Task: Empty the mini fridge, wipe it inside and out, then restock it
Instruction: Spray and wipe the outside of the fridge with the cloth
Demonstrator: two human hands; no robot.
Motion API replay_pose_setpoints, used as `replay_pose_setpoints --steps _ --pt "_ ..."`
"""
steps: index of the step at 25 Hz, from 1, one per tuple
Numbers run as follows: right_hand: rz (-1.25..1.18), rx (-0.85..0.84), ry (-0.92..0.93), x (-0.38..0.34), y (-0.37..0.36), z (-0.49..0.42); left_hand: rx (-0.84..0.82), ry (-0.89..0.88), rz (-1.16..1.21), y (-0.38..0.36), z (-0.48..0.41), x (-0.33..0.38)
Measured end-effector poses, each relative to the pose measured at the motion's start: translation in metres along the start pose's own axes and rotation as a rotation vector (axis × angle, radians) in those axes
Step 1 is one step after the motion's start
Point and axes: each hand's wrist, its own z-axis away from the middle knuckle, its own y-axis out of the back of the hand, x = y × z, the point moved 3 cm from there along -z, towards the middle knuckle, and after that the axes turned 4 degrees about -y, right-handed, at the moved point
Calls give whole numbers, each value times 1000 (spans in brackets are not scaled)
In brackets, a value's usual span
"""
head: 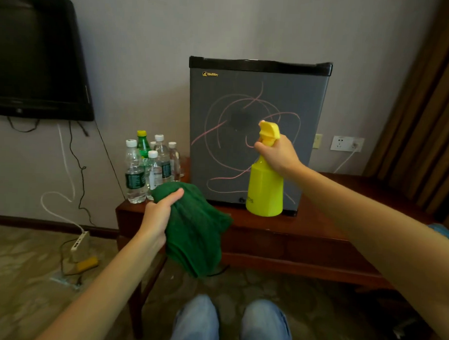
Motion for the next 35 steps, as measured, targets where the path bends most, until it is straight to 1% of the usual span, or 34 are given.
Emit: replay_pose_setpoints --steps 3,5,7,9,13,15,18,20,22,25,26,30,31,33,35 --pt "1 41 -35 25 40 2 15 -21 3 7 -6 3" --pt "82 86 -59 46 64 5 16 -20 3 7 -10 1" --pt "177 92 -73 64 74 11 14 -14 1 4 -12 -2" --pt "199 71 -42 73 75 19 -1 -4 3 -2 -13 -5" --pt "163 -75 18 100 76 24 -37 26 -19 -18 -16 -15" --pt "153 -112 31 110 73 28 -57 49 -34 -28 -21 -21" --pt "188 -242 111 114 44 37 -63 80 -39 -42 -35 -33" --pt "143 -302 105 118 21 37 -60 104 -53 -51 -47 -42" --pt "84 -267 84 129 11 26 -67 127 -70 -57 -57 -47" --pt "14 -186 75 157 27 -3 -105 170 -88 -69 -72 -49" --pt "8 -138 53 167 38 -12 -127 191 -92 -73 -78 -51" --pt "75 180 -81 222 81 -32 -214 302 -72 -95 -95 -71" --pt "80 226 -100 233 85 -34 -230 325 -68 -101 -97 -78" --pt "85 263 -146 252 85 -38 -273 355 -78 -117 -99 -91" --pt "105 316 -182 267 86 -47 -311 353 -105 -131 -98 -100"
